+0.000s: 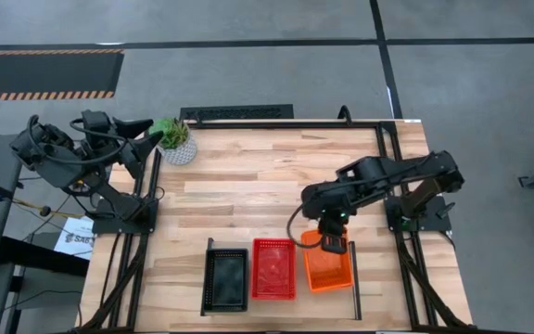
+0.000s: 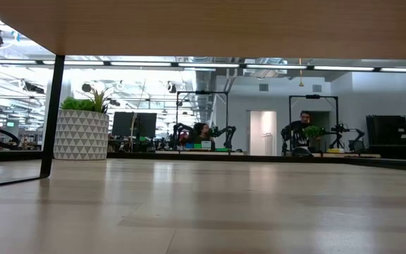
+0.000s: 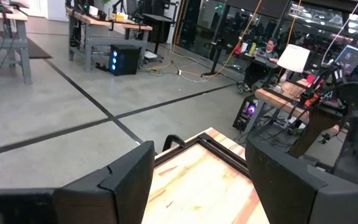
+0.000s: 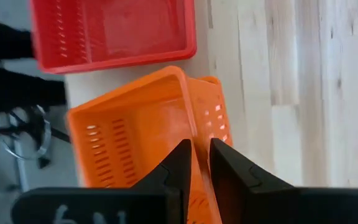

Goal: Stack baskets on shelf by color
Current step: Stack the orange bin on the top of the orange bins on the shelf

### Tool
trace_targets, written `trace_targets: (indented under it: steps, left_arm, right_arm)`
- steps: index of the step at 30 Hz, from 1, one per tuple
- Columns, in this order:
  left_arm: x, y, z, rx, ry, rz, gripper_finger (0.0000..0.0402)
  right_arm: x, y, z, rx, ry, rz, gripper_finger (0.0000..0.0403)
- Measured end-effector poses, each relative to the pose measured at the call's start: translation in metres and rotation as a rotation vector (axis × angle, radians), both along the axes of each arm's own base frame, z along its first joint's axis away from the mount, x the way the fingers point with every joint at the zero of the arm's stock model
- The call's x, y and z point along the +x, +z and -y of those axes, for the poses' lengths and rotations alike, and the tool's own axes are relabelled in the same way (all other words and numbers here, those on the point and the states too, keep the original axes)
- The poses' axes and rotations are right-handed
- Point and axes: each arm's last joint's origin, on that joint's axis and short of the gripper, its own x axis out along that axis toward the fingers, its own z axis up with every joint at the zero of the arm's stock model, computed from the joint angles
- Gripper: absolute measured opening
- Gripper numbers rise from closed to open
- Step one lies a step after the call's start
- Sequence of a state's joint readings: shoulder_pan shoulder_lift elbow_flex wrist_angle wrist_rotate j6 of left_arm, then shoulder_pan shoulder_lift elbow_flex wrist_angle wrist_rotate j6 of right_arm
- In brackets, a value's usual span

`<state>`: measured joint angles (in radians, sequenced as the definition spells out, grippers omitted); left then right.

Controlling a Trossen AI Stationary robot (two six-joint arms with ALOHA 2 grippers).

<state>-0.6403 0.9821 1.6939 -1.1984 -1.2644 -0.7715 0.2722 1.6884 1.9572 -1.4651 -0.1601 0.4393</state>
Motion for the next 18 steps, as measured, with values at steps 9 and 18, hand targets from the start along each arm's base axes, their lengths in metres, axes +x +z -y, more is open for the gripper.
trace_targets:
  steps: [9,18]
  left_arm:
    - [0.0,0.0,0.0,0.0,0.001,0.0,0.0242]
    - [0.0,0.0,0.0,-0.007,0.003,0.006,0.0242]
  right_arm:
    - [-0.008,0.008,0.002,0.019,-0.02,0.019,0.0049]
    - [-0.003,-0.003,0.0,-0.027,0.018,-0.043,0.0033]
